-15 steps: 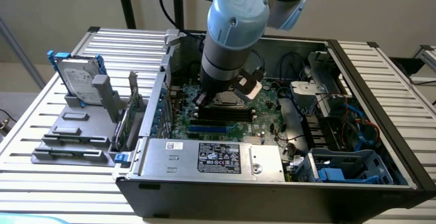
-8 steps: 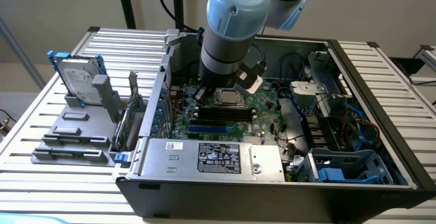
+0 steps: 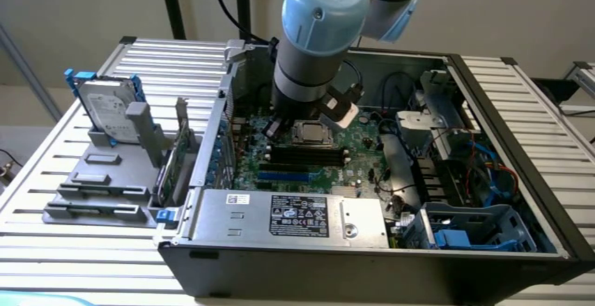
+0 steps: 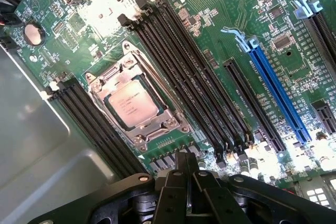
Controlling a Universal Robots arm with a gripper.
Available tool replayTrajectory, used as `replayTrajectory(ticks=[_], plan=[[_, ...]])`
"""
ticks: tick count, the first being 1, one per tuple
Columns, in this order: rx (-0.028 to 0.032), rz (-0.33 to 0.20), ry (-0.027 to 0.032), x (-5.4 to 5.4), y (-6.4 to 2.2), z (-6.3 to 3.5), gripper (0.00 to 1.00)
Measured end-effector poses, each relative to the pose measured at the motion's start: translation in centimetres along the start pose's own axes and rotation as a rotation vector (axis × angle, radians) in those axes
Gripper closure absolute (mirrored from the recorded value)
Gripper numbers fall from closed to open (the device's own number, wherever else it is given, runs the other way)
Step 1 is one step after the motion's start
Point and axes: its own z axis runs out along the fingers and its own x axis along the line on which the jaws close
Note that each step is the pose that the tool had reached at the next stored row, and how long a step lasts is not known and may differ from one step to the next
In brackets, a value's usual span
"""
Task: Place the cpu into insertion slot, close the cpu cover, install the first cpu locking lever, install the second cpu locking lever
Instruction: 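Install the second cpu locking lever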
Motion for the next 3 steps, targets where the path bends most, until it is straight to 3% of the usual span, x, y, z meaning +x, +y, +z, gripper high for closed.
replayTrajectory(ticks=[3], plan=[[0.0000,0.000,-0.0001,0.00,0.00,0.00,0.89]])
